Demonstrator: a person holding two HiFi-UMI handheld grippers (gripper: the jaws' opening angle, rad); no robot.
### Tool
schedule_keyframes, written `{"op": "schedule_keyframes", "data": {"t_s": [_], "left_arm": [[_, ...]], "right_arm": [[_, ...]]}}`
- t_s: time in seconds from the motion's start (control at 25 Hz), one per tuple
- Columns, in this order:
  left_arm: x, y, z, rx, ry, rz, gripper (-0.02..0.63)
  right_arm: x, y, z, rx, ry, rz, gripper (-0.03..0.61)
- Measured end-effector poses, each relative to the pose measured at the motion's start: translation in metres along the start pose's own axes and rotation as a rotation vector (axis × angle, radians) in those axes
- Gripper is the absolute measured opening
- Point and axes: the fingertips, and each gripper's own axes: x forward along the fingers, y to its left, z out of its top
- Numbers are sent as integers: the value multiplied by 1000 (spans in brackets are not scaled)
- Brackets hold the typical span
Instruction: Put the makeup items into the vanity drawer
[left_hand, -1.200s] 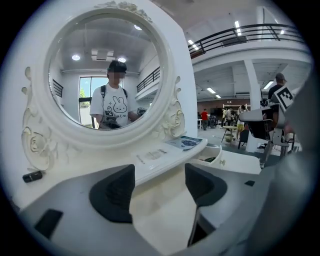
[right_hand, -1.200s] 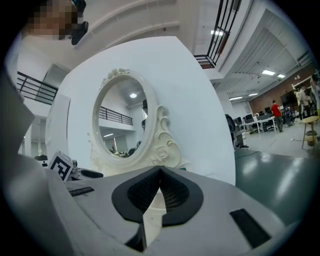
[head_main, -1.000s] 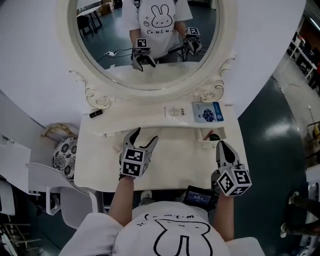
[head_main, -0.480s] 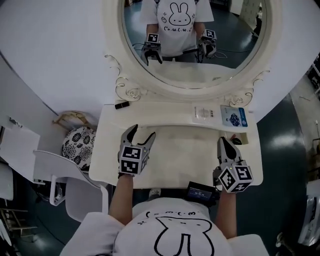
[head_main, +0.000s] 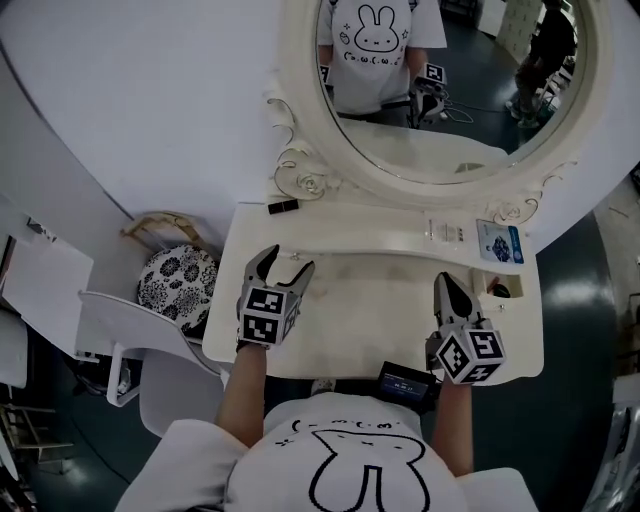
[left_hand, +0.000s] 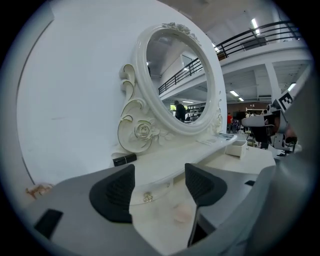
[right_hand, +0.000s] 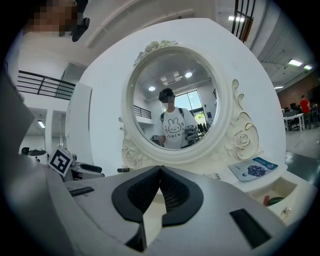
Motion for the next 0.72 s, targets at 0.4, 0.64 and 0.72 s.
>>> {"op": "schedule_keyframes", "data": {"t_s": [0.4,0.64,0.72], "left_arm": [[4,-9,-26,-42,46,-37,335],[19,-29,-50,-62,105,-73,336],[23,-35,-59,-67,124,-78,336]], "right_arm": [[8,5,-11,-9,47,13,8],[2,-13,-35,19,109,-18,8],[0,-19,-43,30,127,-30,8]]}}
